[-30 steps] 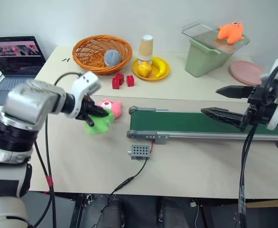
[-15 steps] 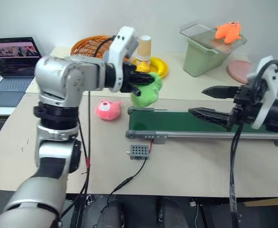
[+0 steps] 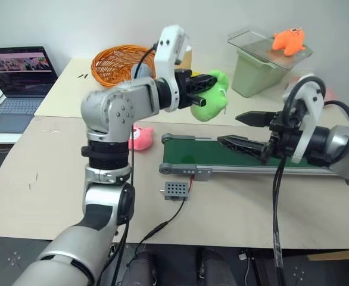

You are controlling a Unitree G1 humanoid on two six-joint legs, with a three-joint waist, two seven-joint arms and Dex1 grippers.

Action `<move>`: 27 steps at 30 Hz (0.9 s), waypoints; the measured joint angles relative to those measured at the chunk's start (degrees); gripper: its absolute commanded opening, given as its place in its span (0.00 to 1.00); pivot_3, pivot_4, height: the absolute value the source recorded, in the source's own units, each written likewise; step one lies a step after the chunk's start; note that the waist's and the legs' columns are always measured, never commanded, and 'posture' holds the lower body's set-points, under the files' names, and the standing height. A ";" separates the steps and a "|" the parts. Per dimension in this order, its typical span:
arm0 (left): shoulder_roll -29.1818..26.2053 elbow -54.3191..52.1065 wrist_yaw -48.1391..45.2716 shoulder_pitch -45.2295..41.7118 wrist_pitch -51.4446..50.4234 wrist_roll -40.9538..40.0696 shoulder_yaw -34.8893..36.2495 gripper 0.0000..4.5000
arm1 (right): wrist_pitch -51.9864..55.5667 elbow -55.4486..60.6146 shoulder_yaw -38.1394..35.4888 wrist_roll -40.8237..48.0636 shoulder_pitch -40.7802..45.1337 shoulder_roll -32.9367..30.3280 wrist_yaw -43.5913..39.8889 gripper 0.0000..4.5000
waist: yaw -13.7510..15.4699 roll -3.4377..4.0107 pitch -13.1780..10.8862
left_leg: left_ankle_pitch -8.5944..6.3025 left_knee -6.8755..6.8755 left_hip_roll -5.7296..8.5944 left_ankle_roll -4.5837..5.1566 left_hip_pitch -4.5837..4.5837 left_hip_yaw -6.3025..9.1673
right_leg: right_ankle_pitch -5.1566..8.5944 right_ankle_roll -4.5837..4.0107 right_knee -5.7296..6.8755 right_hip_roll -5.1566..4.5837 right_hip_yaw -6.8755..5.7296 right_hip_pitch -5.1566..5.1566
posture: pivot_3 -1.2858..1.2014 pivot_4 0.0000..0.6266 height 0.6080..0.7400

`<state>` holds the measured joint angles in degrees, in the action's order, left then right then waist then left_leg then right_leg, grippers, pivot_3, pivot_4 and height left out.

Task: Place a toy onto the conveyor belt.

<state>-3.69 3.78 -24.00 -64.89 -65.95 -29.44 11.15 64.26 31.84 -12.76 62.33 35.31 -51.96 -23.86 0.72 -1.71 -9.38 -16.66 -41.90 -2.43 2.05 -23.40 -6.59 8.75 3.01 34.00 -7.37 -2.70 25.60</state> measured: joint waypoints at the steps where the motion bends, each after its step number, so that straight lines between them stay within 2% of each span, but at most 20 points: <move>1: 1.00 0.00 1.02 0.64 0.35 -0.06 0.29 0.01 | 0.11 -0.09 0.33 0.02 0.33 0.32 0.65 1.00 | 0.03 0.00 0.00 | 0.00 0.00 0.00 0.00 0.01 0.00 | 0.00 0.00 0.00 0.00 -0.01 -0.02 | 0.52 0.24 1.00; 6: 5.53 -0.60 6.03 3.89 3.11 -1.48 2.98 0.01 | 1.46 -1.79 0.77 0.21 1.94 2.07 4.63 1.00 | -0.01 0.00 0.00 | -0.02 0.01 0.00 0.03 0.08 0.02 | 0.00 0.00 -0.03 0.00 -0.02 -0.11 | 0.52 0.24 1.00; 14: 9.44 -0.55 11.16 5.10 6.87 -3.28 5.15 0.01 | 3.23 -3.50 1.10 -0.23 3.12 5.60 10.44 1.00 | 0.02 0.00 0.00 | -0.12 0.00 0.01 0.21 0.12 0.04 | 0.00 0.00 -0.07 0.00 -0.08 -0.22 | 0.52 0.24 1.00; 27: 9.85 2.36 14.75 6.13 11.42 -5.36 4.06 0.01 | 4.40 -5.38 2.88 -2.19 6.33 10.86 16.50 1.00 | 0.02 0.00 0.00 | -0.12 0.01 0.01 0.20 0.09 0.01 | 0.00 0.00 -0.11 0.00 -0.15 -0.25 | 0.52 0.24 1.00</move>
<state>6.15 6.14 -9.25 -58.76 -54.53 -34.80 15.22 68.66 26.45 -9.88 60.14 41.64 -41.11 -7.36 0.74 -1.71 -9.38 -16.78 -41.89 -2.42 2.25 -23.31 -6.58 8.75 3.01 33.89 -7.37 -2.86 25.36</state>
